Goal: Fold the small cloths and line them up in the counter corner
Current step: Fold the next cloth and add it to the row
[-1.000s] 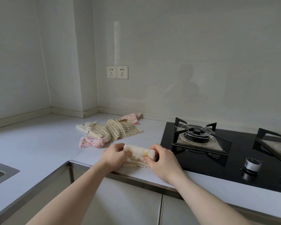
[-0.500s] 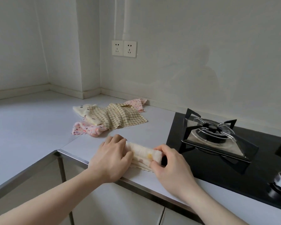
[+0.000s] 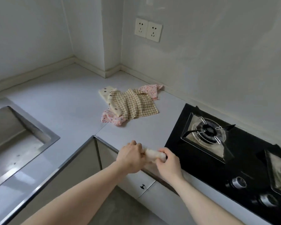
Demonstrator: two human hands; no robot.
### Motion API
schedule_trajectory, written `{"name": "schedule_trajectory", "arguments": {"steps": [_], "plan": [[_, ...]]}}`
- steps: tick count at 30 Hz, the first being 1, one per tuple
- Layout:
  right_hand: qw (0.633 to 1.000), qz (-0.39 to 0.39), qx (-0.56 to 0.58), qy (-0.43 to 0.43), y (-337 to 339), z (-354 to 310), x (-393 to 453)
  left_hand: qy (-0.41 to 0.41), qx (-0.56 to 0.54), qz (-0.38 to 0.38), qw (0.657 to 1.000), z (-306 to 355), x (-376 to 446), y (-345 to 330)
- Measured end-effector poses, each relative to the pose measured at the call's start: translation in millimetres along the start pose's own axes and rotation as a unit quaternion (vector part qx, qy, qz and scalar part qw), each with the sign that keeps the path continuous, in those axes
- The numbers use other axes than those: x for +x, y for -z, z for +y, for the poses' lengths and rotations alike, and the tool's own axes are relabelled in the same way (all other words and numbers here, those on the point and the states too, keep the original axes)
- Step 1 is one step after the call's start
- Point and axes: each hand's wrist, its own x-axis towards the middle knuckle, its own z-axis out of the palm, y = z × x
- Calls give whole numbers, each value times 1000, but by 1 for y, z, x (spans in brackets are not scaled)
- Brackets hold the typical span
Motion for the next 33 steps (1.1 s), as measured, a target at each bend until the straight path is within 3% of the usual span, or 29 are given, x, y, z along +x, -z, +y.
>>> {"name": "schedule_trajectory", "arguments": {"steps": [5, 7, 10, 13, 19, 27, 33], "plan": [[996, -58, 72, -15, 58, -72, -111, 27, -178, 18, 983, 13, -134, 92], [990, -111, 89, -18, 75, -89, -148, -2, -199, 5, 980, 13, -184, 121], [986, -122, 106, -34, 85, -101, -183, -8, -244, 6, 970, 22, -224, 137], [986, -81, 137, -43, 94, -109, -203, -14, -270, 22, 963, 35, -232, 142], [977, 12, 201, -73, 153, -95, -233, -100, -257, -27, 961, 93, -207, 149], [954, 165, 225, -110, 254, -37, -285, -253, -219, -91, 938, 240, -166, 132], [936, 251, 225, -100, 336, 27, -333, -286, -214, -132, 925, 357, -174, 92]]}}
